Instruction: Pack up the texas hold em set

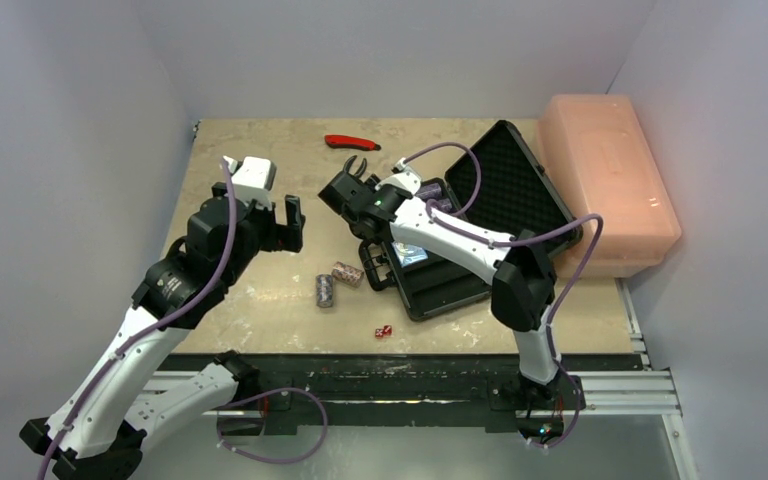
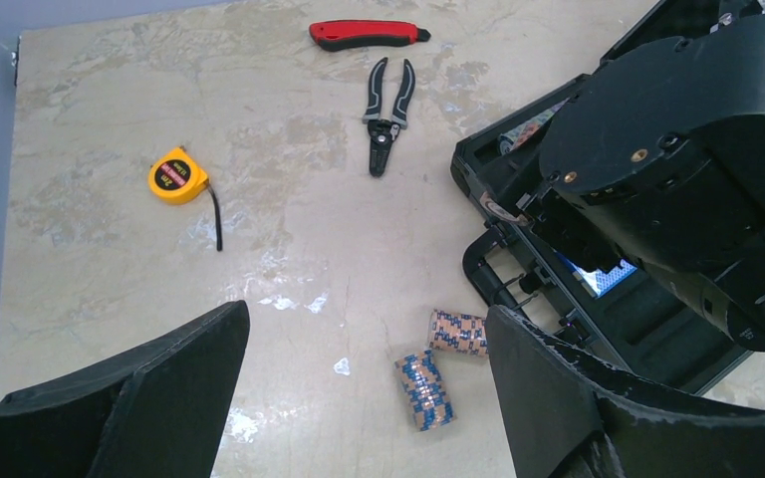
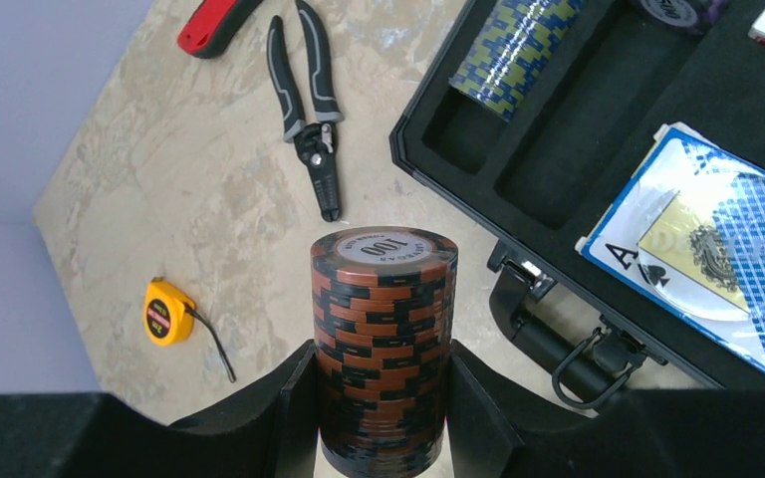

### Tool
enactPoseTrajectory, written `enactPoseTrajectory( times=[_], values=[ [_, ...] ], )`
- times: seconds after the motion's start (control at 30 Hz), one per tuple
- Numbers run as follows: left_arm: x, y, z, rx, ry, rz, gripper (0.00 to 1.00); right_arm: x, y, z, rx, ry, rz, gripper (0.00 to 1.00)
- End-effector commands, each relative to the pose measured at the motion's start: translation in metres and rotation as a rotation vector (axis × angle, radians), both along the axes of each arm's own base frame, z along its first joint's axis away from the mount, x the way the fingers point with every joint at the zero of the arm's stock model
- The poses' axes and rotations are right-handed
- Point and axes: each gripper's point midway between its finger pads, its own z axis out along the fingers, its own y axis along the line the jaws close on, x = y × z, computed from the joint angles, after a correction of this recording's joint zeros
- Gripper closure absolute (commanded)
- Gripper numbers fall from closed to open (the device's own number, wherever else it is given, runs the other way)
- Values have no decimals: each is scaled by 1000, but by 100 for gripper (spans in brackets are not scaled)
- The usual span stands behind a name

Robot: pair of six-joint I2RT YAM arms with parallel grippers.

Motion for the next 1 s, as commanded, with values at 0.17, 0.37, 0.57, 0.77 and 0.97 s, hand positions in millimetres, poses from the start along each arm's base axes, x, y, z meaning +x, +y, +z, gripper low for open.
enactPoseTrajectory(
  times=[0.17,0.37,0.57,0.77,0.97],
  values=[
    [8,3,7,7,-40,26,12,9,0,33,89,-13,-145,100],
    [9,3,6,12,-36,30,12,15,-11,26,101,18,-205,100],
    [9,5,6,16,-37,38,12,28,-22,22,116,34,-241,100],
    [9,5,6,14,-37,36,12,44,-40,10,134,82,-286,100],
    [9,4,6,13,-32,30,12,52,-56,-3,148,133,-314,100]
  ],
)
